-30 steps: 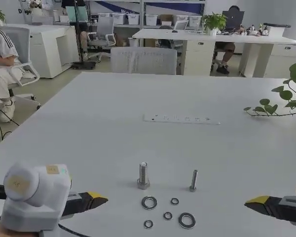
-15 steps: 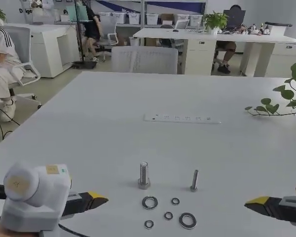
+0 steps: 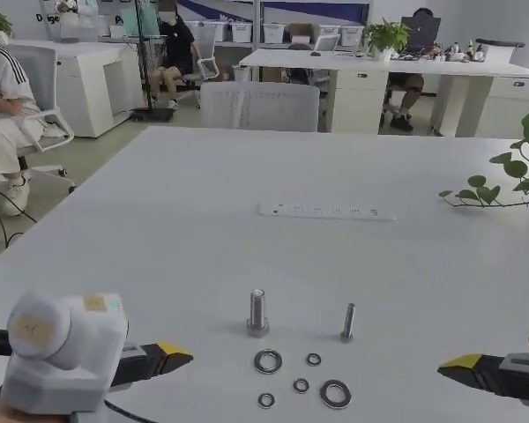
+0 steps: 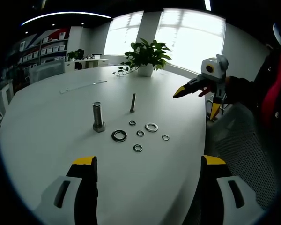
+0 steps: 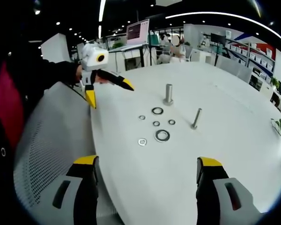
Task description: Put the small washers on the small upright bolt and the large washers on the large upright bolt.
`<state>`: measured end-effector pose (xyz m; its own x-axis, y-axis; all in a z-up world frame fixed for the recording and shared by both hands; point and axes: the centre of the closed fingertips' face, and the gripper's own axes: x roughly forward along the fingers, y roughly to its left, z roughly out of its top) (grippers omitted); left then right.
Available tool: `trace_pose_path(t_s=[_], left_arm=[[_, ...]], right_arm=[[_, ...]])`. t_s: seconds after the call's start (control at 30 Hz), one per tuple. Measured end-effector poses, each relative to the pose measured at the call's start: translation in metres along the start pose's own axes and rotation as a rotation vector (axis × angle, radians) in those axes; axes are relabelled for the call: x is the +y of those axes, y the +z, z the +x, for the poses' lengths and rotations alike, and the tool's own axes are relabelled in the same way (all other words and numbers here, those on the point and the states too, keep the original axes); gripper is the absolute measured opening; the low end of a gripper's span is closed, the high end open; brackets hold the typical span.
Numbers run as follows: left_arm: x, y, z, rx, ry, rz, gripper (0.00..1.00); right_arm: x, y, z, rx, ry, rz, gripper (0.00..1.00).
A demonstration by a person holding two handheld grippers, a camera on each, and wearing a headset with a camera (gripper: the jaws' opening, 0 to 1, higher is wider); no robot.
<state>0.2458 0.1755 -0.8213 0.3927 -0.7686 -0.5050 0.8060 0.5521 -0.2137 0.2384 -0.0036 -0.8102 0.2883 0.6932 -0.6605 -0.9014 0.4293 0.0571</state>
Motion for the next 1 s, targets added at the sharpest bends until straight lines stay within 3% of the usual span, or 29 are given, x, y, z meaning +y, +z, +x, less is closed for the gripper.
trace_pose_path(t_s=[1.0], left_arm=[[0.0032,0.0006,-0.0009,0.000,0.010,-0.002,0.91]], right_arm=[[0.0004,0.0001,0.0039,0.032,0.028,-0.018,0.83]])
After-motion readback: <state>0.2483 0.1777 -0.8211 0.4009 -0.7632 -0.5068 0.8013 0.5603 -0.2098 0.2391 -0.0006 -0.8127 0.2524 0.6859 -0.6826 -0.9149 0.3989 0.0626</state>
